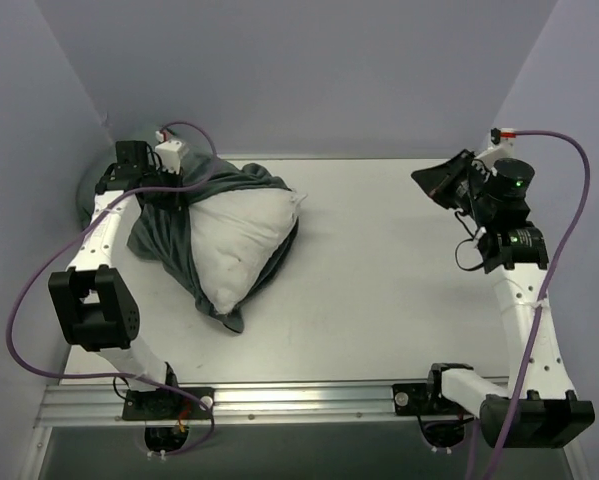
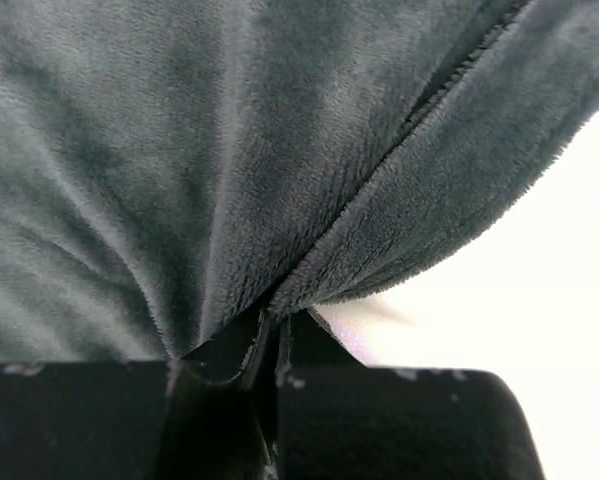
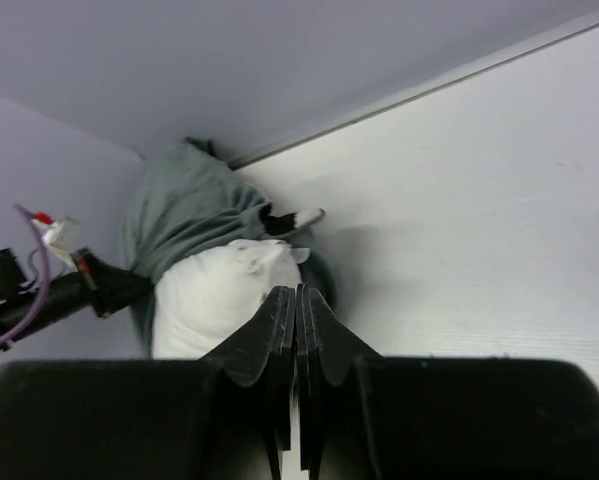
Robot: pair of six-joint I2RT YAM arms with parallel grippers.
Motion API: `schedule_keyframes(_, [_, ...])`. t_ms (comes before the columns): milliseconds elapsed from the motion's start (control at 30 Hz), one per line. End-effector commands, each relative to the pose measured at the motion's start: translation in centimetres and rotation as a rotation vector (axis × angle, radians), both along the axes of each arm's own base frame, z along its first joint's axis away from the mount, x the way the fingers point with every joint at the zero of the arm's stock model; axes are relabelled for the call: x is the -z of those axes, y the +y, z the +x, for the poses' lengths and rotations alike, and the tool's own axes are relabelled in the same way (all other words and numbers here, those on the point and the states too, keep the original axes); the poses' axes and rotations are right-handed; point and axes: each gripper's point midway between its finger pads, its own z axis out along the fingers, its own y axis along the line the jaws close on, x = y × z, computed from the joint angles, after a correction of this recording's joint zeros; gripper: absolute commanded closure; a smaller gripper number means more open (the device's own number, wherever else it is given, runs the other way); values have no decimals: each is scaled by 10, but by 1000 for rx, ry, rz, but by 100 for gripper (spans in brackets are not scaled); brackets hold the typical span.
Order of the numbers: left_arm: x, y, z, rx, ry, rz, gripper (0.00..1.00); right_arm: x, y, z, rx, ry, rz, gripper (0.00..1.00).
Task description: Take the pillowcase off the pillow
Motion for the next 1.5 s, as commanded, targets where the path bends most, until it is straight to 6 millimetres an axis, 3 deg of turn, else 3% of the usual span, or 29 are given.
schedule_keyframes(0, [-49,-1,7,3,-115,-70,98,55,9,-23,-134,184,-117,100])
schedule_keyframes(67, [-57,-27,-2,71,-116,-119,98,62,32,-22,-171,187,-186,100])
schedule_keyframes(100, [-62,-36,-7,87,-127,-118,98,57,48,-23,-187,165,-199,79])
schedule_keyframes(133, [-61,-43,-10,101,-128,-114,98,55,77,-28,-225,138,-221,56])
schedule_keyframes(167, [-61,-63,-15,144,-130,-112,98,46,93,-24,-219,108,-175,42])
schedule_keyframes(200, [-67,-67,-16,144,-152,-104,98,54,105,-26,-213,117,-150,3])
schedule_keyframes(233, [-68,-72,-17,152,-157,-103,98,56,131,-33,-241,99,-122,0])
schedule_keyframes(267, [-70,-77,-18,161,-163,-101,98,43,148,-29,-254,27,-58,0])
schedule_keyframes(367, [-71,-78,-18,153,-156,-109,98,85,188,-17,-258,127,35,0])
schedule_keyframes(433, [-67,-79,-20,155,-139,-111,98,103,202,-8,-252,167,57,0])
schedule_keyframes(467, [-66,-80,-20,158,-134,-112,98,122,209,3,-236,194,54,0])
schedule_keyframes(633, [-52,-85,-21,166,-110,-105,98,145,237,33,-207,233,181,0])
schedule_keyframes(667, [-50,-84,-21,163,-105,-104,98,161,242,40,-187,276,184,0])
schedule_keyframes(767, [-46,-85,-18,167,-99,-106,98,184,262,42,-182,324,180,0])
schedule_keyframes(833, [-41,-87,-16,173,-92,-109,98,184,289,36,-205,323,170,0])
schedule_keyframes(867, [-39,-88,-15,175,-90,-111,98,207,298,35,-204,376,143,0])
schedule_keyframes(900, [-34,-88,-13,176,-82,-112,98,197,315,39,-227,361,163,0])
schedule_keyframes(933, [-30,-88,-12,176,-76,-112,98,202,333,28,-286,393,175,0])
schedule_keyframes(967, [-25,-89,-11,172,-64,-114,98,212,349,30,-323,397,208,0])
schedule_keyframes(1067, [-5,-92,-8,164,-15,-138,98,194,384,20,-431,353,413,0])
schedule_keyframes(1133, [19,-95,-9,162,72,-157,98,191,390,22,-411,351,482,0])
schedule_keyframes(1167, [24,-96,-8,163,96,-160,98,199,392,27,-391,351,480,0])
schedule_keyframes(1200, [44,-93,-11,151,171,-164,98,201,395,30,-381,355,475,0])
schedule_keyframes(1300, [54,-90,-11,131,206,-236,98,206,408,45,-352,349,455,0])
schedule_keyframes(1367, [50,-91,-10,130,186,-254,98,209,417,55,-342,352,481,2])
schedule_keyframes(1433, [41,-95,-12,145,158,-263,98,199,426,58,-372,328,555,19])
schedule_keyframes(1467, [37,-97,-13,151,156,-277,98,211,428,59,-378,340,576,31])
